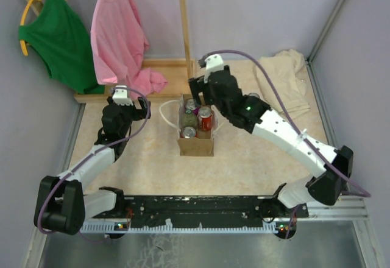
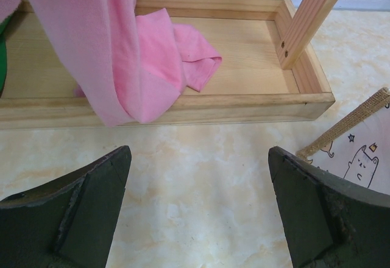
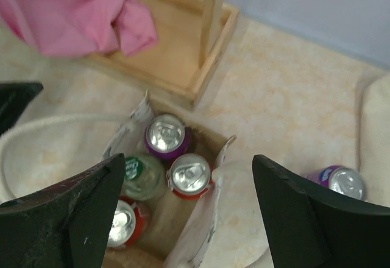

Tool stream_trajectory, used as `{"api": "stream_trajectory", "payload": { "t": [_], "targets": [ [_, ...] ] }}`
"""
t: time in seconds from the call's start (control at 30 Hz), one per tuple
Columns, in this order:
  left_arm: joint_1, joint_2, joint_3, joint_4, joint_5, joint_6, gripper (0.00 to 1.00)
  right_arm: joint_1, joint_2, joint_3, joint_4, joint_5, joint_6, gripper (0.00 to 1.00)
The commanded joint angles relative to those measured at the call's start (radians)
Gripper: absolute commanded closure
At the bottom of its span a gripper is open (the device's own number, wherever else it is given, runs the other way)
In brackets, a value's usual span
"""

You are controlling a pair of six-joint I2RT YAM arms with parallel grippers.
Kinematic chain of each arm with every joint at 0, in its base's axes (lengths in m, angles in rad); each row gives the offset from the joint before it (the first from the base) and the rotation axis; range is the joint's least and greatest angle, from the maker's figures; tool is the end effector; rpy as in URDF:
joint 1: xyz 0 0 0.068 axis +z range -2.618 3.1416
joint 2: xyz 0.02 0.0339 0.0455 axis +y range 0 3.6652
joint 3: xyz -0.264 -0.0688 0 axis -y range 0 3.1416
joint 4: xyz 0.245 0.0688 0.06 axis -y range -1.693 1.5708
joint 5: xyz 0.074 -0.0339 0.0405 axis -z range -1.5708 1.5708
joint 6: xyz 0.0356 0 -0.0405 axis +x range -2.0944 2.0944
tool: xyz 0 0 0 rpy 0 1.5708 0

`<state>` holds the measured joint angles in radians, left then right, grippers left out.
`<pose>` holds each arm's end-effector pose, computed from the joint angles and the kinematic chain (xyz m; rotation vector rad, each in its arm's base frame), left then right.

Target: Take the beverage out of the canvas bag

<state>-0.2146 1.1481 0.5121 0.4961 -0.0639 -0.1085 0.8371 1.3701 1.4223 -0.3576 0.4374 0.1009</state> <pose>0.2476 -0.0516 0.2417 0.0433 1.7133 -0.1854 0.2189 0.2203 0.4130 -0.3802 1.8142 0.2436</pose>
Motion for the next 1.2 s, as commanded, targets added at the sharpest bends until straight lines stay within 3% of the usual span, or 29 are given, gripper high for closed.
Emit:
{"api": "stream_trajectory", "payload": {
  "t": [0.0, 0.17, 0.47, 0.87, 1.17],
  "targets": [
    [-0.005, -0.019, 0.009, 0.019, -0.015, 0.000, 0.00, 0.068, 0.068, 0.013, -0.120, -0.017, 0.052, 0.16],
    [-0.006, -0.012, 0.011, 0.021, -0.023, 0.002, 0.00, 0.105, 0.114, -0.046, -0.135, -0.106, 0.110, 0.15],
    [-0.007, 0.008, 0.014, 0.025, -0.017, 0.004, 0.00, 0.117, 0.172, -0.145, -0.142, -0.217, 0.197, 0.01],
    [-0.006, 0.013, 0.010, 0.027, -0.016, 0.000, 0.00, 0.164, 0.270, -0.171, -0.125, -0.276, 0.185, 0.01],
    [-0.006, 0.023, 0.010, 0.032, -0.003, -0.004, 0.00, 0.166, 0.343, -0.187, -0.091, -0.215, 0.183, 0.02]
  ]
}}
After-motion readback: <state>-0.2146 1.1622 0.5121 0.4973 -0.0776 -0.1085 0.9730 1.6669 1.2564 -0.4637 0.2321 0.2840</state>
